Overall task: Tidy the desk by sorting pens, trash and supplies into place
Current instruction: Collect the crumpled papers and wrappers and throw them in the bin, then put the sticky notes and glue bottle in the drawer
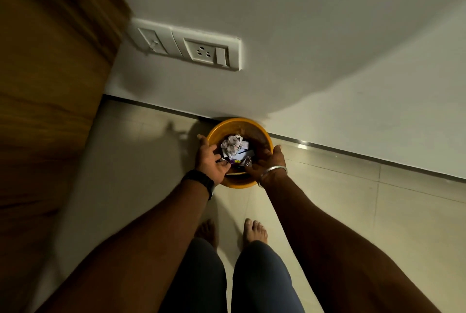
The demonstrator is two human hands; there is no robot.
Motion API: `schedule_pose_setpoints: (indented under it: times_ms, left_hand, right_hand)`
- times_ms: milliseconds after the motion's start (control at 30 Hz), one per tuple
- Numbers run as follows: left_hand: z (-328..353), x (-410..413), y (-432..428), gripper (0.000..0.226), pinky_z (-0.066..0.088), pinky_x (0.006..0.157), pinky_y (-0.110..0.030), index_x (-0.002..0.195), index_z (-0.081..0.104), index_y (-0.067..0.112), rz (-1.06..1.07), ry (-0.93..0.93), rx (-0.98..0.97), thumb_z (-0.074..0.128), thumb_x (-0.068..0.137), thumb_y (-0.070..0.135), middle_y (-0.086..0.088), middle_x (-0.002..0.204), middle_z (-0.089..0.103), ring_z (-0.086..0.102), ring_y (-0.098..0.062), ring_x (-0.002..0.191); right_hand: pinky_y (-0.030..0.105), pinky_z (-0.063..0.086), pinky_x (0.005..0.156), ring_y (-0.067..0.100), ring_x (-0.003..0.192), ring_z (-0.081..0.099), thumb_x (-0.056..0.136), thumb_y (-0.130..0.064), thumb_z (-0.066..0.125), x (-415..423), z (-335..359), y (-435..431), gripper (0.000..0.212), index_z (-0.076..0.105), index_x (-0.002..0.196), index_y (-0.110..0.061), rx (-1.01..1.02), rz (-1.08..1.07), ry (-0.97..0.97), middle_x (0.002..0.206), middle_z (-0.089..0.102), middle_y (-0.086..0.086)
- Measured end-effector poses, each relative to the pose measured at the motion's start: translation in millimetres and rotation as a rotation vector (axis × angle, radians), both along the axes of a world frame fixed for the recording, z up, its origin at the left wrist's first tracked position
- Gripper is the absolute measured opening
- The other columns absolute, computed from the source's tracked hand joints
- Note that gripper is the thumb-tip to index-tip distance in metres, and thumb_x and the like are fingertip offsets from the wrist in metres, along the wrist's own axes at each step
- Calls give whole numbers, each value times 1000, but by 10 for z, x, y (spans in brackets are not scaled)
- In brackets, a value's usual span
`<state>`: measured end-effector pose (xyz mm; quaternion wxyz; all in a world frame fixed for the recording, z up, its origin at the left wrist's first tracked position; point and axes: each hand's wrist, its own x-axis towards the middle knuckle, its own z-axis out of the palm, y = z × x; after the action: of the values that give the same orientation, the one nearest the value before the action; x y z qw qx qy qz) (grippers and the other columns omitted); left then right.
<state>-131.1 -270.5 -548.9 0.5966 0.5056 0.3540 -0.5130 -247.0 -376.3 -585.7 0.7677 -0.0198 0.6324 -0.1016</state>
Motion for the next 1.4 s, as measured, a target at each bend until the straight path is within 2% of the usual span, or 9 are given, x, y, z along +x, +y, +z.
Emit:
schedule_pose_setpoints:
  times_ms: [100, 267, 300, 333, 400, 500, 833, 1100, 1400]
  left_hand:
    - [324, -37, 100, 90, 27, 126, -55, 162, 30, 16, 0, -16, -6, 29, 98, 78, -20, 171, 20, 24, -44, 156]
    - [1198, -143, 325, 84, 33, 122, -52, 159, 36, 10, -14, -58, -39, 29, 102, 72, -23, 167, 30, 33, -43, 152]
    - [1403, -162, 378, 82, 34, 121, -51, 157, 39, 10, -13, -73, -47, 28, 103, 71, -24, 166, 32, 35, -43, 151]
    - [1624, -185, 428, 81, 35, 121, -51, 155, 42, 9, -13, -92, -53, 28, 104, 70, -24, 165, 33, 37, -43, 150]
    - [2107, -237, 541, 78, 36, 121, -51, 152, 46, 8, -15, -143, -63, 29, 104, 68, -25, 163, 36, 40, -44, 148]
    - [2828, -315, 753, 76, 41, 117, -51, 152, 45, 7, -5, -237, -66, 31, 105, 65, -25, 160, 42, 46, -43, 143]
    - [4651, -370, 1636, 64, 53, 102, -42, 147, 53, 10, 173, -625, -26, 39, 107, 59, -15, 149, 56, 60, -33, 131]
    - [5238, -287, 2652, 45, 57, 97, -44, 145, 54, 12, 502, -760, 143, 52, 108, 38, -13, 139, 62, 64, -32, 122]
    - [5226, -502, 3934, 9, 53, 82, -41, 100, 63, 28, 683, -913, 381, 62, 104, 20, 2, 104, 67, 60, -19, 98]
  right_hand:
    - [53, 36, 114, 36, 144, 38, 88, -77, 38, -61, 328, 66, 77, 52, 138, -21, -31, 62, 32, 156, 38, 9]
    - [43, 47, 103, 30, 136, 50, 90, -71, 45, -57, 1274, 196, 53, 61, 95, -21, -71, 124, 0, 116, 50, -4]
    - [41, 49, 100, 29, 133, 52, 89, -71, 48, -81, 1432, 215, 55, 63, 99, -20, -79, 150, -21, 149, 28, 18]
    - [42, 51, 97, 30, 130, 55, 86, -73, 52, -79, 1586, 241, 62, 64, 111, -18, -105, 193, -30, 136, 59, 18]
    - [42, 54, 90, 29, 124, 60, 84, -73, 55, -41, 2133, 334, 73, 59, 129, -16, -150, 294, -56, 138, 60, 13]
    - [37, 51, 77, 24, 105, 63, 98, -59, 46, 41, 3076, 505, 48, 65, 106, -15, -216, 385, -112, 112, 69, 7]
    - [41, 49, 86, 26, 99, 67, 100, -44, 49, 576, 5096, 1200, 38, 70, 110, -14, -586, 749, -369, 105, 72, 8]
    - [38, 50, 78, 22, 91, 66, 96, -46, 57, 1106, 5712, 2059, 34, 71, 110, -18, -752, 998, -616, 98, 72, 5]
    - [28, 46, 63, 13, 79, 64, 99, -33, 58, 1374, 5923, 3465, 19, 72, 101, -20, -801, 1283, -760, 91, 72, 1]
